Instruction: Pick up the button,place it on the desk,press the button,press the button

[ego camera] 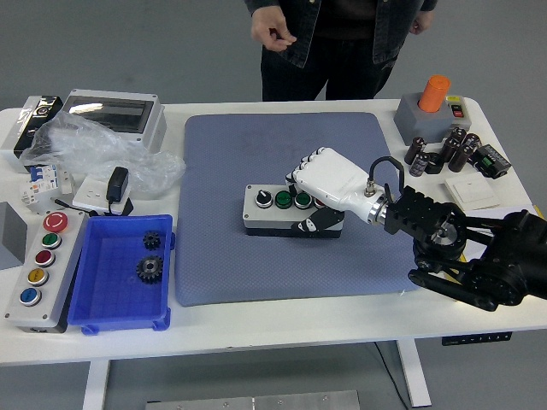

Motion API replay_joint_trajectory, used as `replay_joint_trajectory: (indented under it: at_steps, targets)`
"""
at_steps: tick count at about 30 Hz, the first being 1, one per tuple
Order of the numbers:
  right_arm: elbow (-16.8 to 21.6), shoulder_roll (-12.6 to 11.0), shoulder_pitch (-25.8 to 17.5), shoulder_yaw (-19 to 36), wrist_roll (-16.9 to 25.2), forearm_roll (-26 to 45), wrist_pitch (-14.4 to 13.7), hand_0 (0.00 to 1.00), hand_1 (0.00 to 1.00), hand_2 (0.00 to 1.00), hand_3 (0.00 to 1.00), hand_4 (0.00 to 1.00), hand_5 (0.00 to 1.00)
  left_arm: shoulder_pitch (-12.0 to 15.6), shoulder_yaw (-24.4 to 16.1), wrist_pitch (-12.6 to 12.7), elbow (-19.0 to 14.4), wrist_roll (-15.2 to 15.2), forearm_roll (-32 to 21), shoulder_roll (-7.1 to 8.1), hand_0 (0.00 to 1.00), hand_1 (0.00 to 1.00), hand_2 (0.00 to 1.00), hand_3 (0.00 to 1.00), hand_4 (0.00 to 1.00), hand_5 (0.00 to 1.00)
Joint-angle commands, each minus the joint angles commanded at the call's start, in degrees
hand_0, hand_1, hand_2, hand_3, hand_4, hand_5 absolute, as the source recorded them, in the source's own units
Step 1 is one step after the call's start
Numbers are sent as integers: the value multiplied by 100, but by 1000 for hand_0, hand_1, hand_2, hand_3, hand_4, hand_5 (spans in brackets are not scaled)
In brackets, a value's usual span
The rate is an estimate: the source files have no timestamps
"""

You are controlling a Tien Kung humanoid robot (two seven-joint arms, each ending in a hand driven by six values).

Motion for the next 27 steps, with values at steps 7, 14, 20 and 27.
replay_joint_trajectory:
  at_steps: [7,14,20,27]
  targets:
    - [-61,17,-27,9,-3,28,98,511,628,603,326,598,8,27,10,0,2,1,-11,-11,665,691,618,646,647,382]
    - [24,1,-12,75,-54,-4,230,631,677,704,419,646,27,25,21,1,0,-1,-17,-13,665,691,617,646,646,383]
    - [90,-41,26,177,-110,-25,314,654,684,731,699,688,102,21,30,1,-1,-1,-21,-12,665,691,617,645,645,384]
    - [90,-57,58,242,-168,-79,333,662,687,737,810,722,110,11,34,1,-3,-2,-18,-12,665,691,617,644,644,385]
